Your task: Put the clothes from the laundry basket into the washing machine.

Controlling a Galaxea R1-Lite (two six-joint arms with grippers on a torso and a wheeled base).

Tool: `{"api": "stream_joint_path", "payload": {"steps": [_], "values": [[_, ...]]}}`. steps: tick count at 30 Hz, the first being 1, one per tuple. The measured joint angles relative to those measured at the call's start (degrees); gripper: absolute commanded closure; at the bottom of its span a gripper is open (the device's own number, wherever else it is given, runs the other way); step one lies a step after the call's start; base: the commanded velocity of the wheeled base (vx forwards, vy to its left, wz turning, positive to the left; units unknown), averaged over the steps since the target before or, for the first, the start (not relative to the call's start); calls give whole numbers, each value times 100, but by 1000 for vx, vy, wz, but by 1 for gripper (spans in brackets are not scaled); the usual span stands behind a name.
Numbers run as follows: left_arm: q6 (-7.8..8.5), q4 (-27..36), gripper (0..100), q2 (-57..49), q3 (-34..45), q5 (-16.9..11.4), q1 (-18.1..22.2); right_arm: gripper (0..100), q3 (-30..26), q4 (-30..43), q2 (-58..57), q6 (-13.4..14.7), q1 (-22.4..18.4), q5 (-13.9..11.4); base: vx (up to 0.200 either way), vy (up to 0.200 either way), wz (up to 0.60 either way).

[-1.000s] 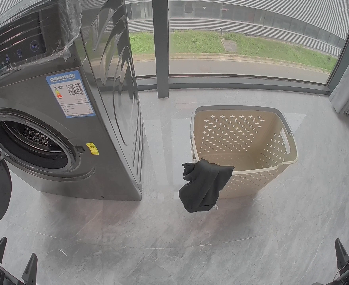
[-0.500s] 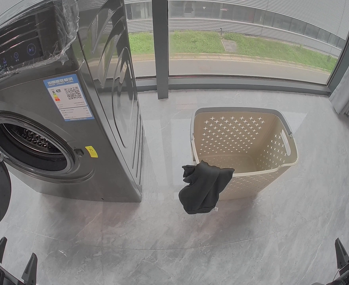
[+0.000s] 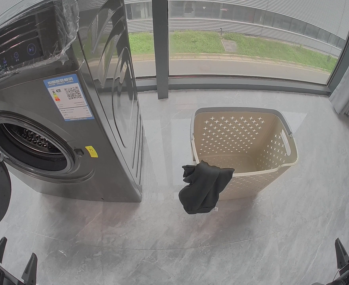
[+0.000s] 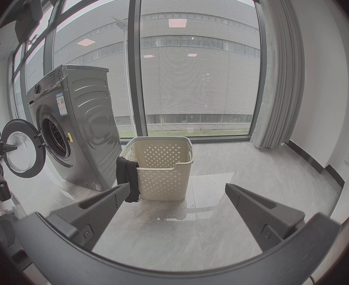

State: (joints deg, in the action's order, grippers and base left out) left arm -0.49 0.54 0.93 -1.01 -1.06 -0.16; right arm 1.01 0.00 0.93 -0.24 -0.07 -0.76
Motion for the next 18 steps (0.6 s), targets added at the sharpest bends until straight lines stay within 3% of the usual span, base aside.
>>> {"api": "stream_joint_path", "payload": {"steps": [18], "values": [[9,0,0,0,0,2,0,0,0,0,0,0,0,-2,0,0,0]]}}
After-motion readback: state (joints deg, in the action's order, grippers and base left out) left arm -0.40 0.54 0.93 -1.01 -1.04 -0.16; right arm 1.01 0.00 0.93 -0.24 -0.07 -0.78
